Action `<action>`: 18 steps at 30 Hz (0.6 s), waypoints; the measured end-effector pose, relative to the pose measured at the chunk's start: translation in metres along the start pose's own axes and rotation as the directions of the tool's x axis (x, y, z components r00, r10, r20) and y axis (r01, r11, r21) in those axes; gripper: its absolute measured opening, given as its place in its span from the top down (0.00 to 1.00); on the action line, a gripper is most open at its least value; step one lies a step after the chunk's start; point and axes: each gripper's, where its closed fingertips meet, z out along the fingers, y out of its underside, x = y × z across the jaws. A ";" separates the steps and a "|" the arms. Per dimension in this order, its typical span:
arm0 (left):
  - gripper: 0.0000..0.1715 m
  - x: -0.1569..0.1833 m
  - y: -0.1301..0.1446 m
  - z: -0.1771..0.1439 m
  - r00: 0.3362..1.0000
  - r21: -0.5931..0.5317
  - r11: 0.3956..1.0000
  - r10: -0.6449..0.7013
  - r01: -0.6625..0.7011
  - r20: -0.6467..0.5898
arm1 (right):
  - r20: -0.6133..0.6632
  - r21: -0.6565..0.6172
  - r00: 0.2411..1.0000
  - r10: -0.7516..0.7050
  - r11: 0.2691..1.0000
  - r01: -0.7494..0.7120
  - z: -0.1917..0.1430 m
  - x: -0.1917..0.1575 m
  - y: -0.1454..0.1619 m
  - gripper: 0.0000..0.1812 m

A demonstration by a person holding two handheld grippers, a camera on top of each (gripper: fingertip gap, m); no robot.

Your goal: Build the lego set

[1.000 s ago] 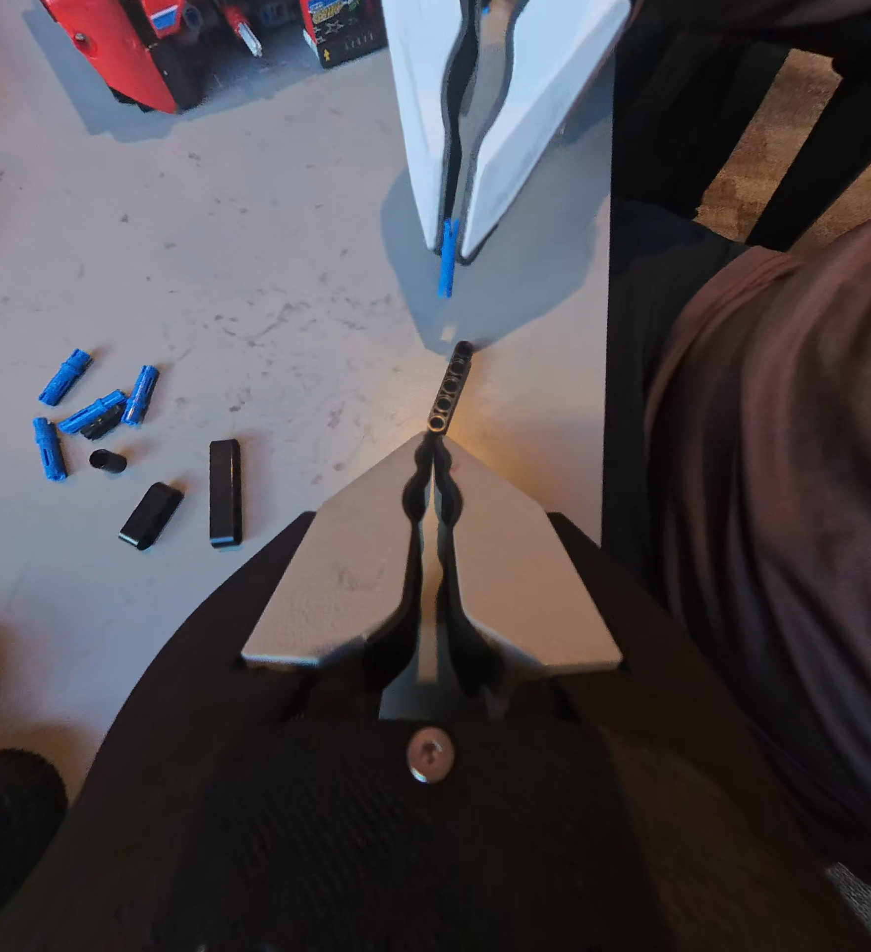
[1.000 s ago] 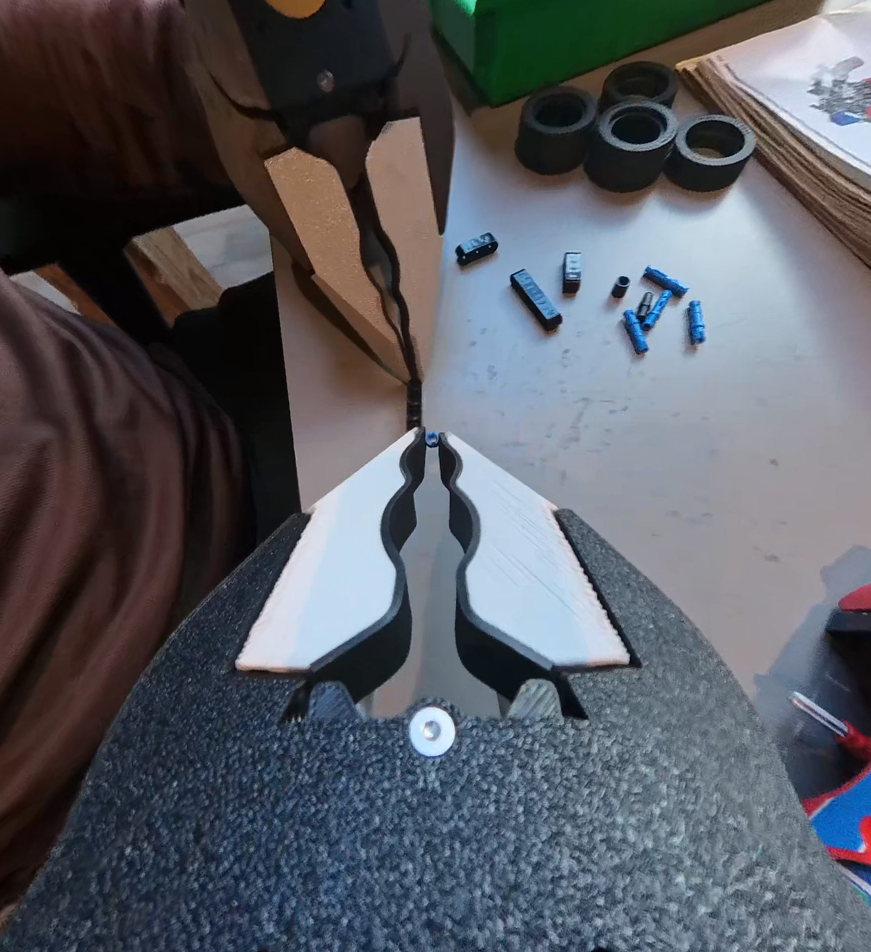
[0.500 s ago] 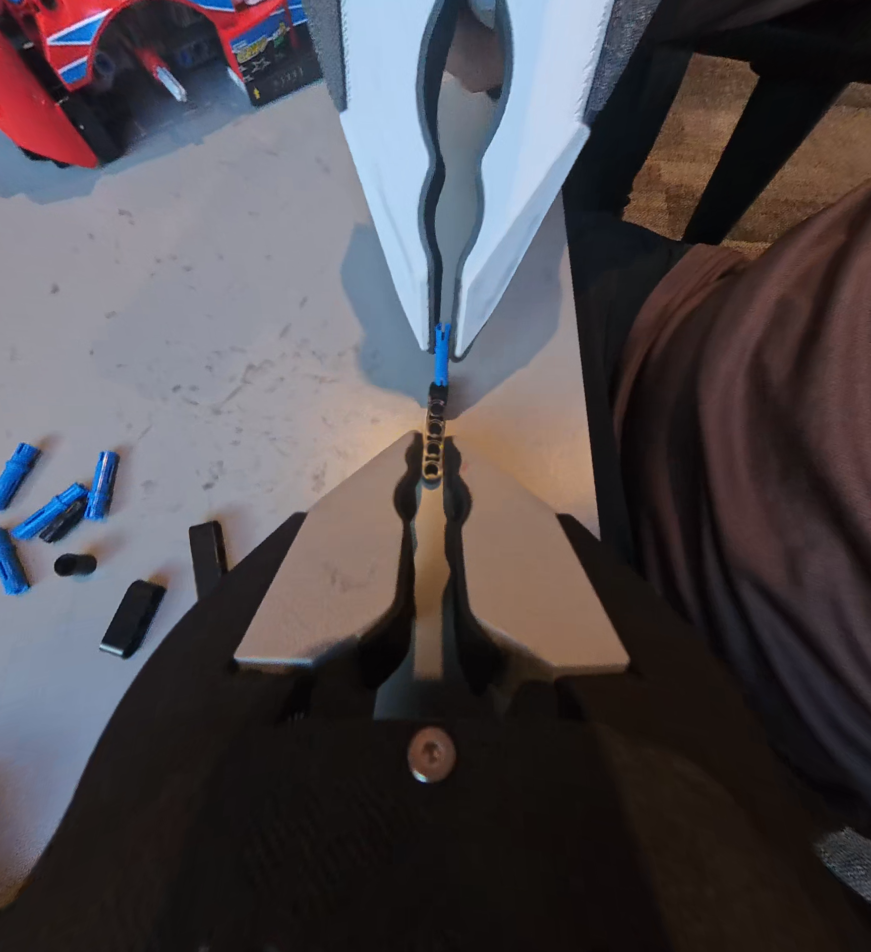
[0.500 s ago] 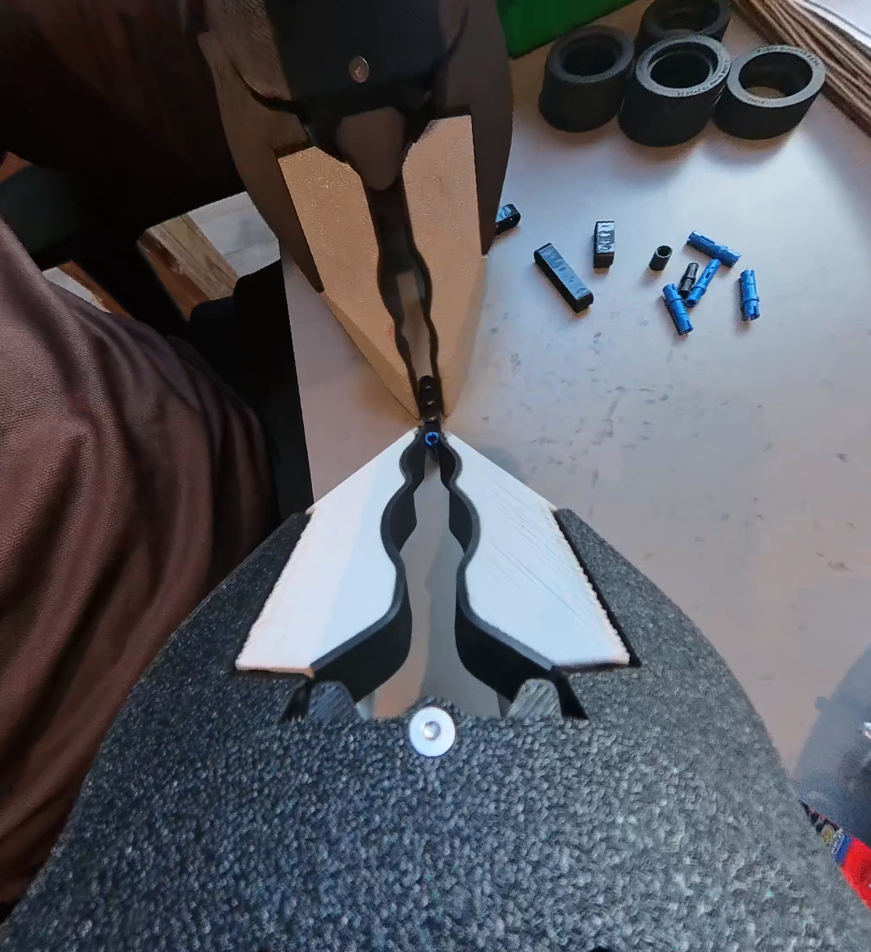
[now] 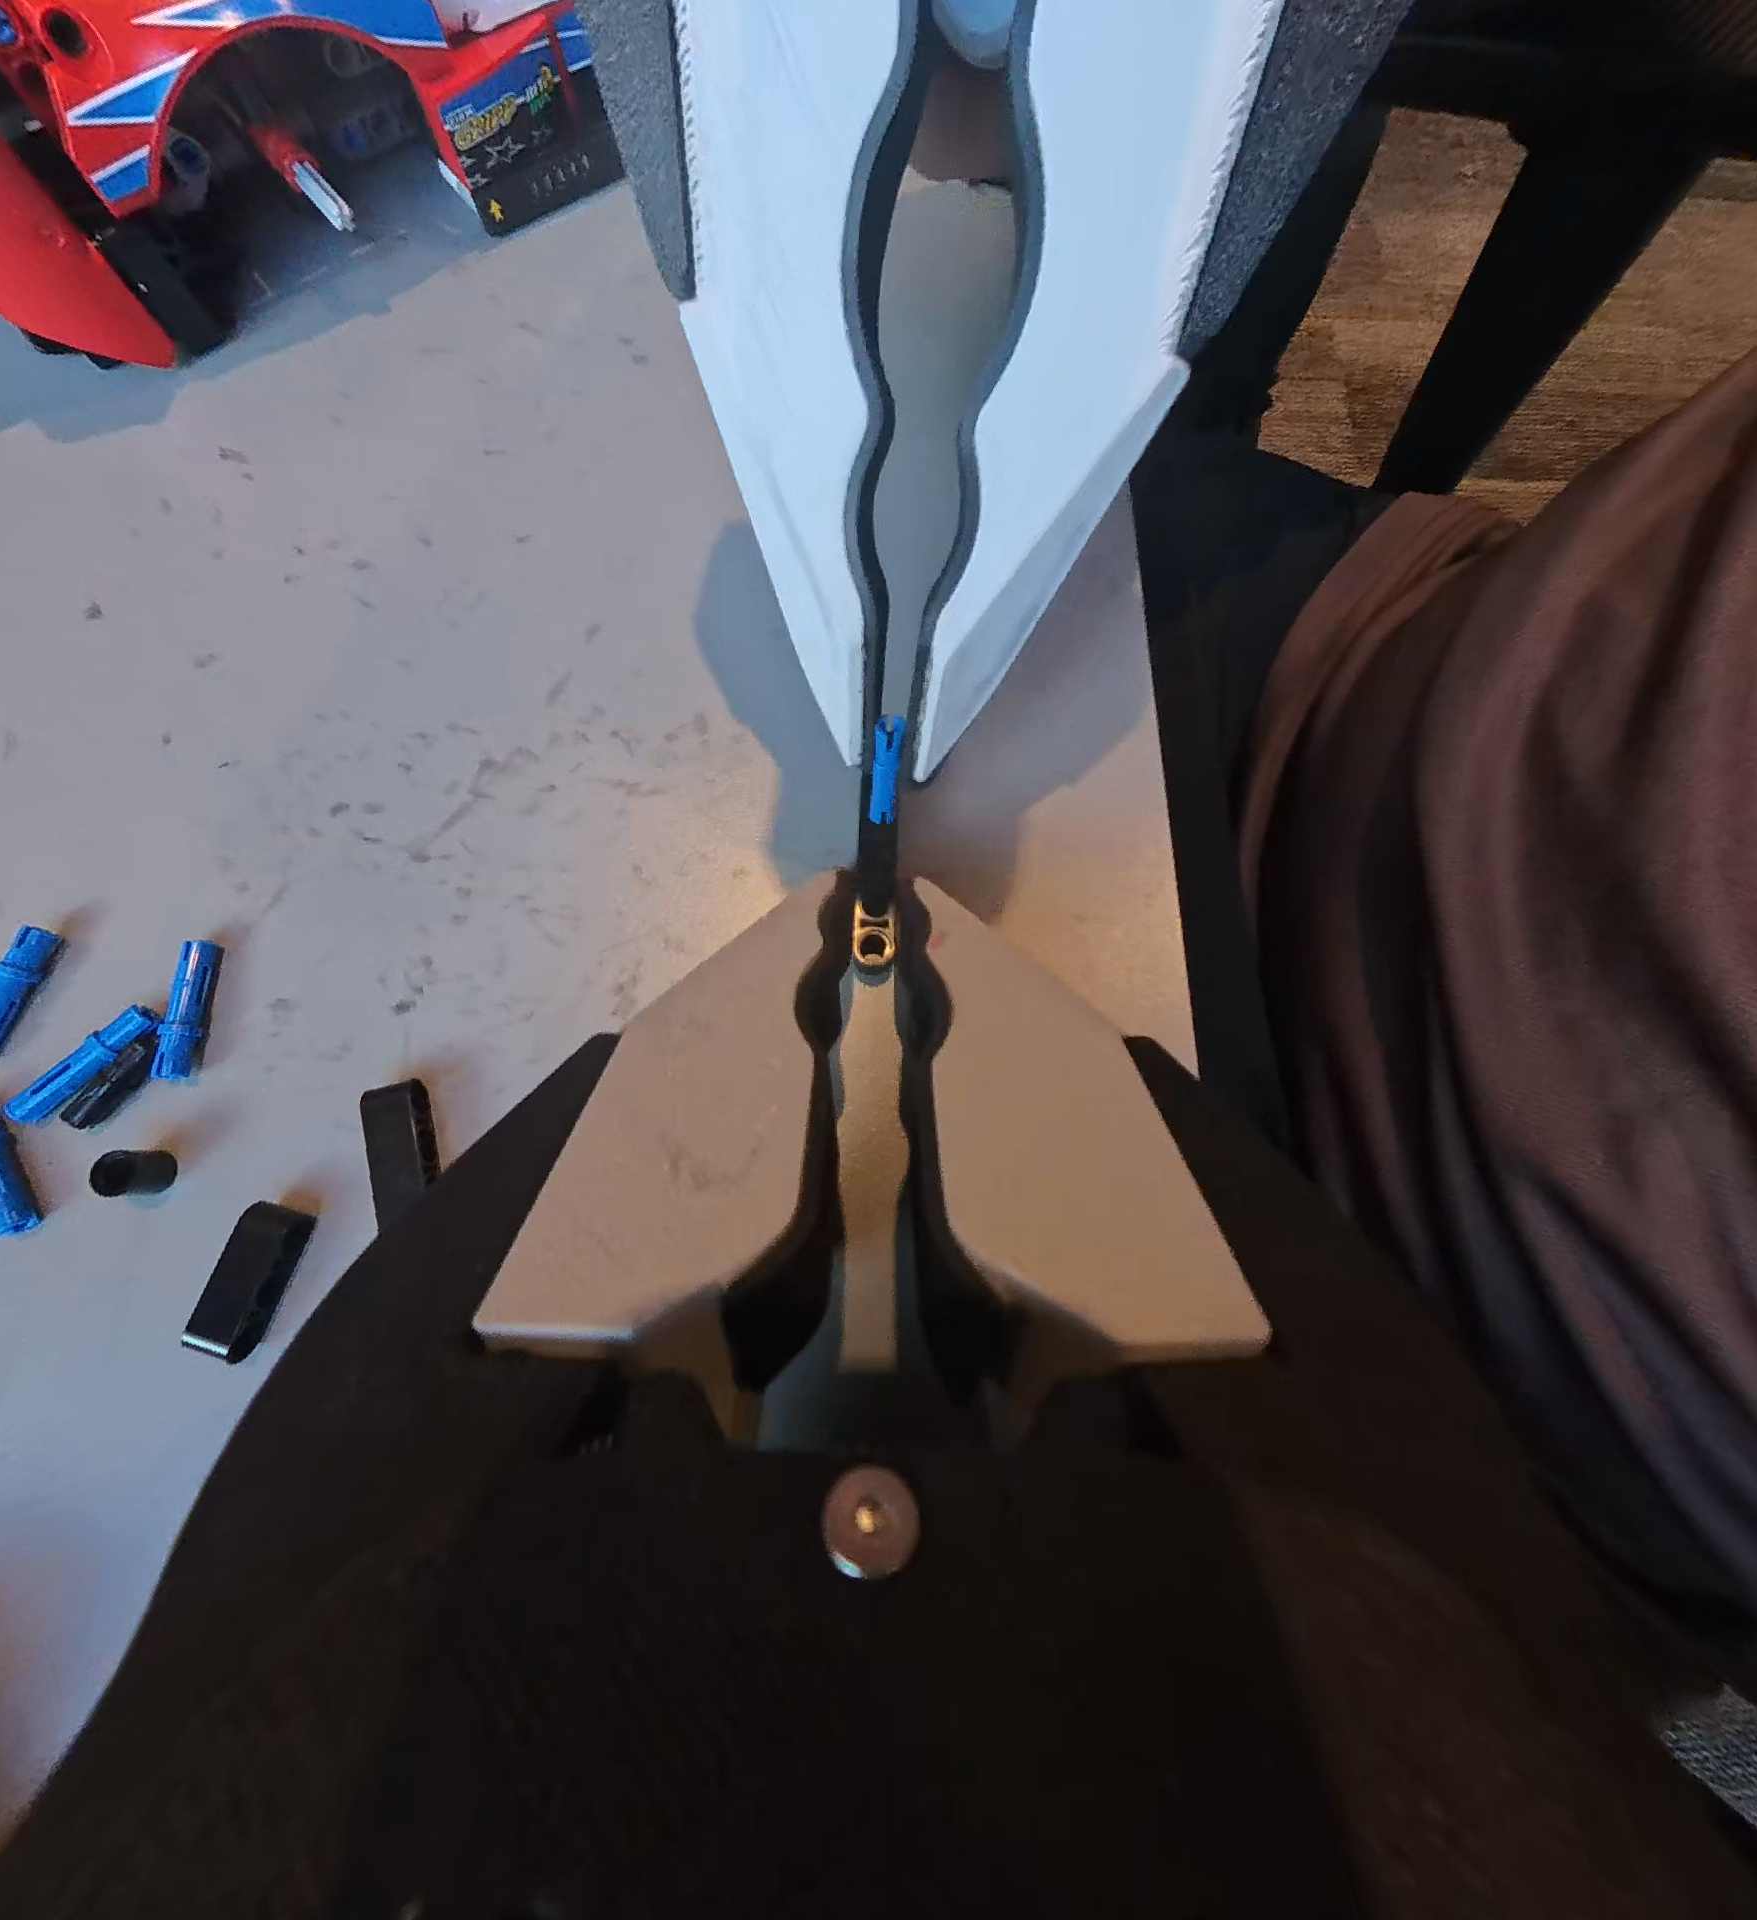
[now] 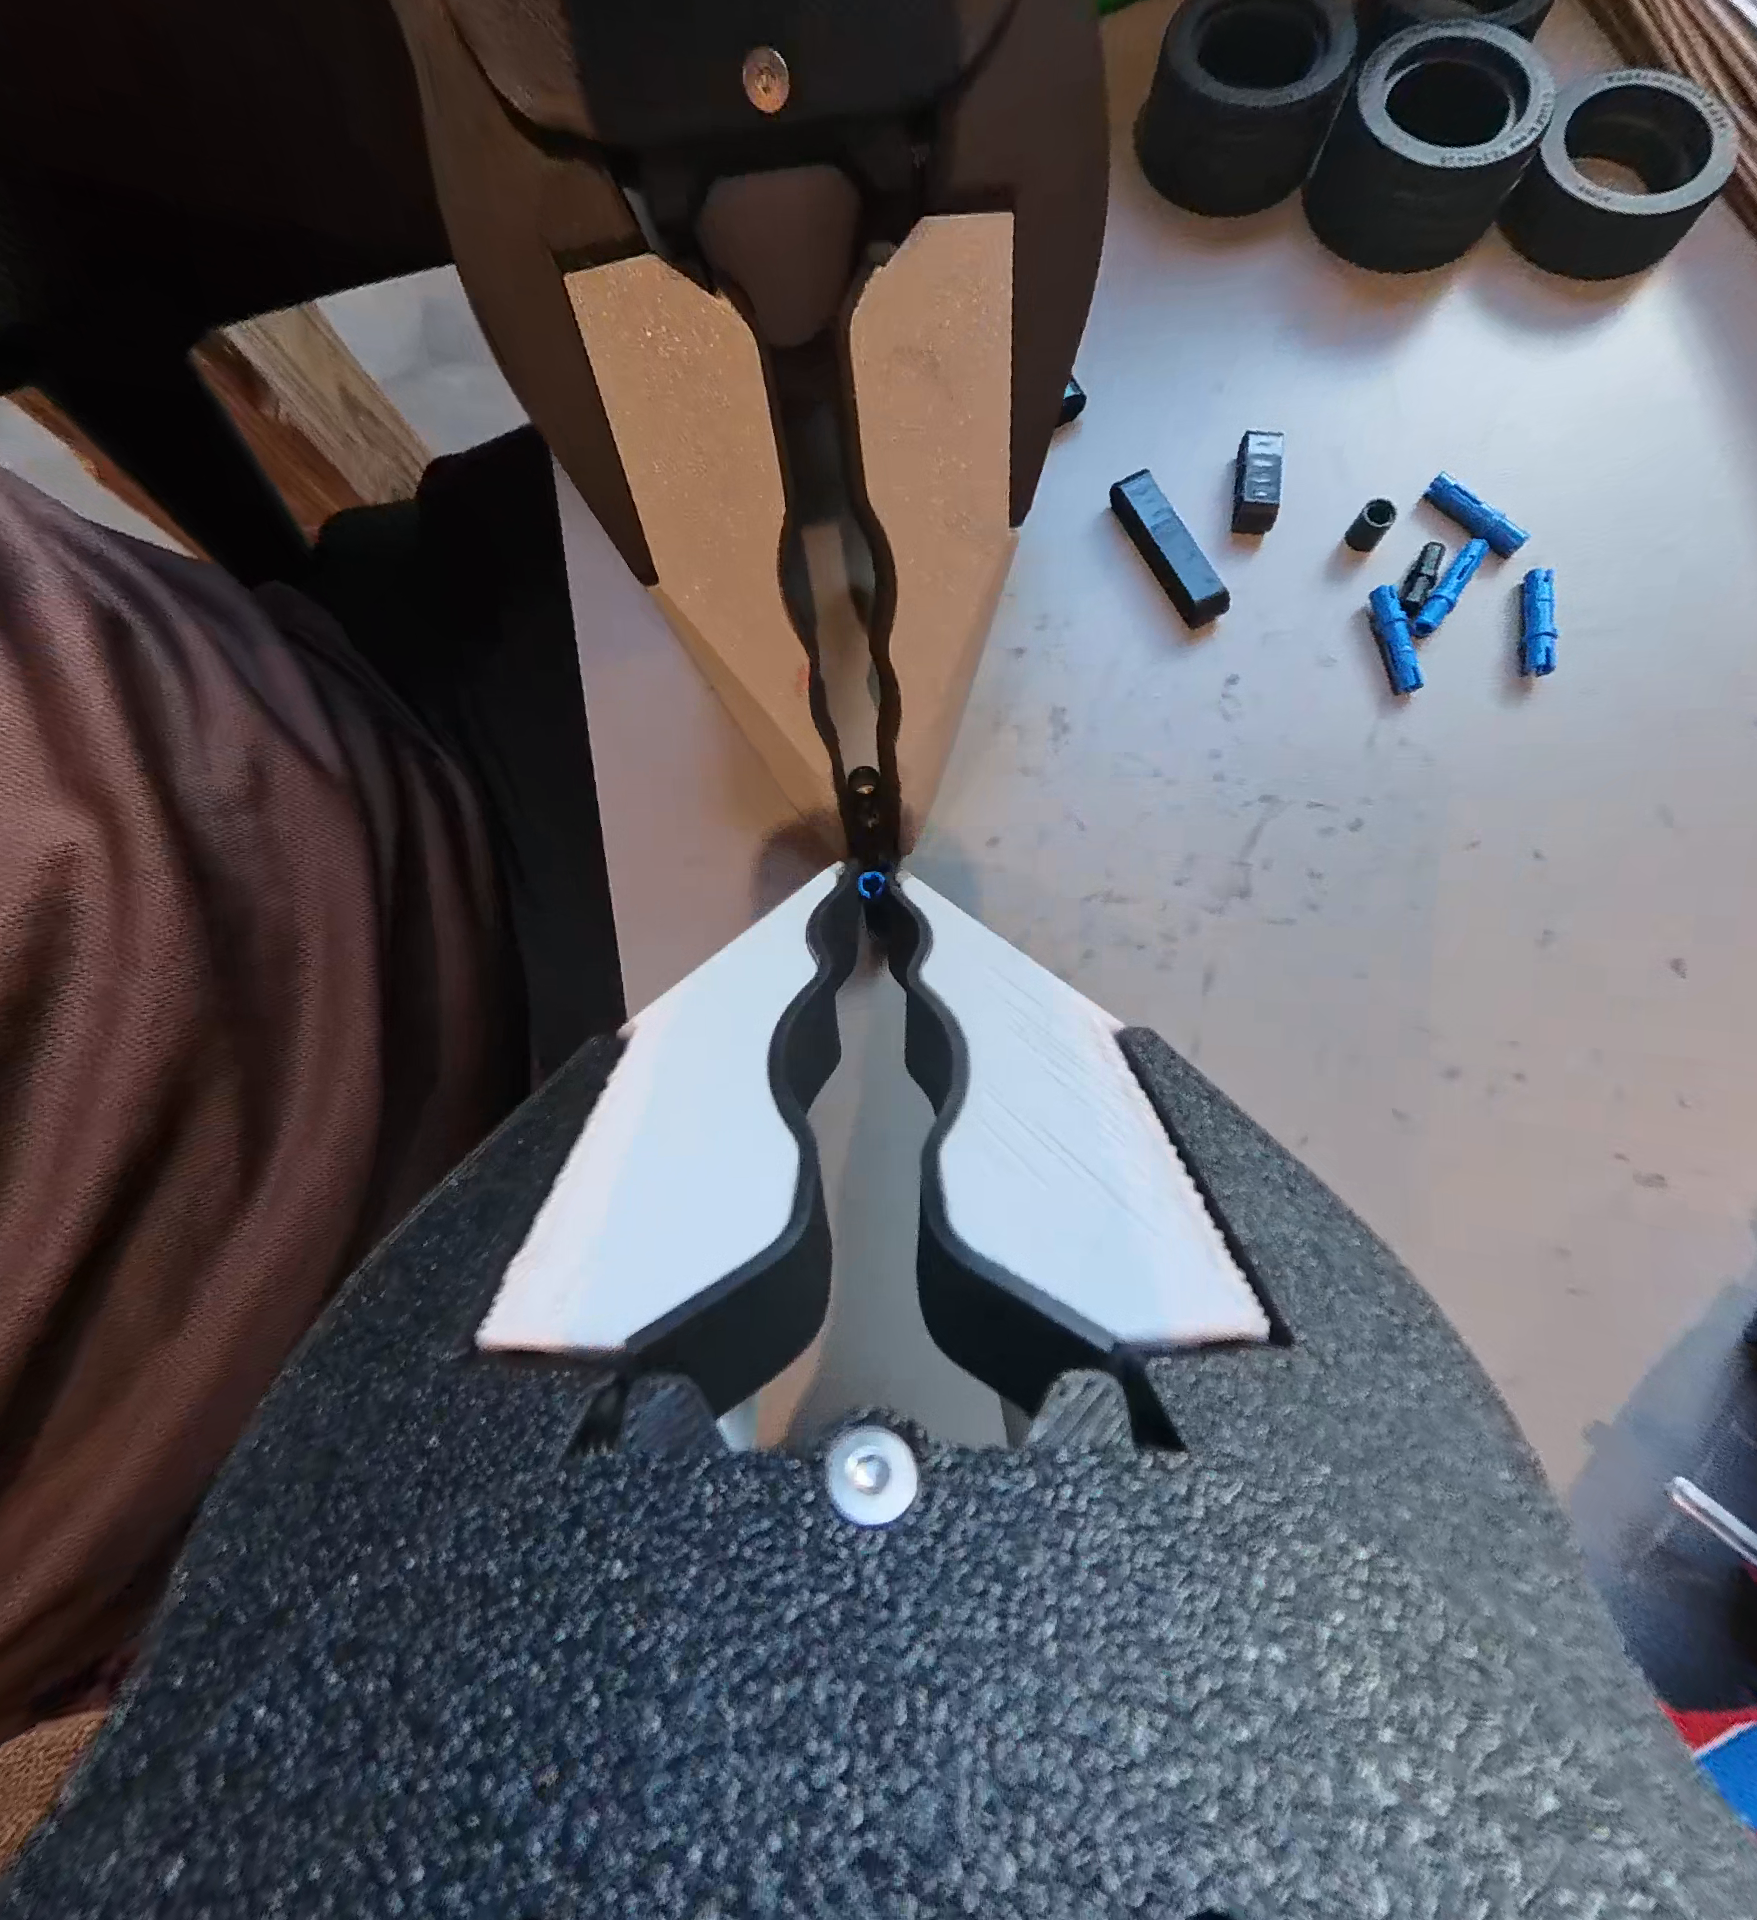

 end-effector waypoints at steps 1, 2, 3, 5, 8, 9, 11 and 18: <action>0.97 0.000 0.000 0.000 1.000 0.000 1.000 0.002 -0.002 0.003 | 0.001 -0.009 1.000 -0.002 1.000 0.002 0.000 0.000 0.000 0.98; 0.97 0.000 0.000 0.000 1.000 0.000 1.000 0.003 -0.003 0.006 | -0.006 -0.020 1.000 -0.008 1.000 0.008 0.000 0.001 0.000 0.98; 0.97 0.000 0.000 0.000 1.000 0.000 1.000 0.001 -0.001 0.009 | -0.009 -0.032 1.000 -0.014 0.999 0.014 0.001 0.002 0.000 0.98; 0.97 -0.001 -0.001 0.001 1.000 0.000 1.000 0.002 -0.002 0.018 | -0.011 -0.050 1.000 -0.030 0.998 0.029 0.002 0.002 0.000 0.98; 0.97 -0.001 -0.001 0.001 1.000 0.000 1.000 0.009 -0.009 0.029 | -0.017 -0.078 0.998 -0.062 0.995 0.060 0.002 0.002 0.000 0.98; 0.97 -0.001 -0.001 0.001 1.000 0.000 1.000 0.008 -0.008 0.030 | -0.021 -0.090 0.997 -0.078 0.993 0.076 0.002 0.002 0.000 0.98; 0.97 -0.001 -0.001 0.001 1.000 0.001 1.000 0.004 -0.004 0.030 | -0.029 -0.137 0.990 -0.140 0.981 0.134 0.001 0.001 0.002 0.98; 0.97 -0.003 -0.002 0.002 0.999 0.003 1.000 -0.024 0.024 0.033 | -0.019 -0.326 0.932 -0.363 0.883 0.337 0.003 0.000 0.001 0.98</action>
